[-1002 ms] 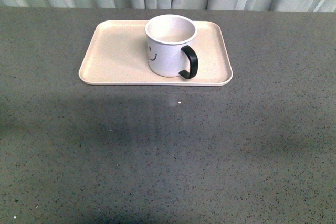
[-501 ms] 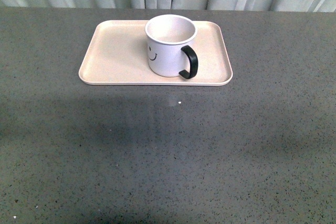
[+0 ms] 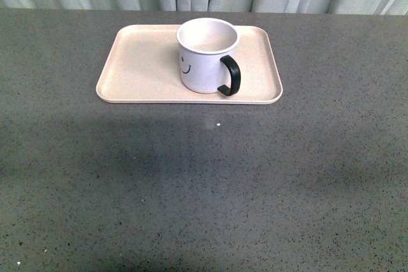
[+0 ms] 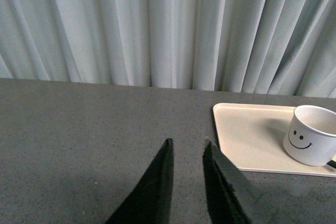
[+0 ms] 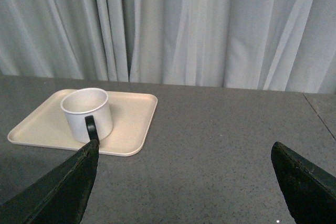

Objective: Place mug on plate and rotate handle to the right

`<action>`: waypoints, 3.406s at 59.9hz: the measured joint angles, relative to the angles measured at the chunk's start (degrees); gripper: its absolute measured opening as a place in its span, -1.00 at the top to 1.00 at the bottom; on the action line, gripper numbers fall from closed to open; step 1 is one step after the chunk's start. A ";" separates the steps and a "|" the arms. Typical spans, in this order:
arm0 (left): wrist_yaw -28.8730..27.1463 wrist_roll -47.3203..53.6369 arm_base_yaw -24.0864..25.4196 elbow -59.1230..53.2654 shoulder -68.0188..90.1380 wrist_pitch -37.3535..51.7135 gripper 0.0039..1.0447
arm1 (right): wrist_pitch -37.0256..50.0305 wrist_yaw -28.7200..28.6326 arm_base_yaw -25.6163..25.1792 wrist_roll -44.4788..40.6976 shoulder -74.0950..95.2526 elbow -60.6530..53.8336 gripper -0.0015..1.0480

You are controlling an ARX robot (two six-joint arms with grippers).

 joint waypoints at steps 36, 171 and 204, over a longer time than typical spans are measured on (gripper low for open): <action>0.00 0.11 0.00 0.00 -0.02 0.00 -0.83 | -7.13 -11.10 -13.29 -1.16 85.15 50.47 -0.82; 0.00 0.11 0.00 0.02 -0.04 0.00 -0.83 | -31.41 -2.64 15.28 24.92 130.18 101.39 0.09; 0.00 0.11 0.00 0.00 -0.04 0.00 -0.83 | -36.96 0.00 11.98 18.01 131.75 104.72 0.97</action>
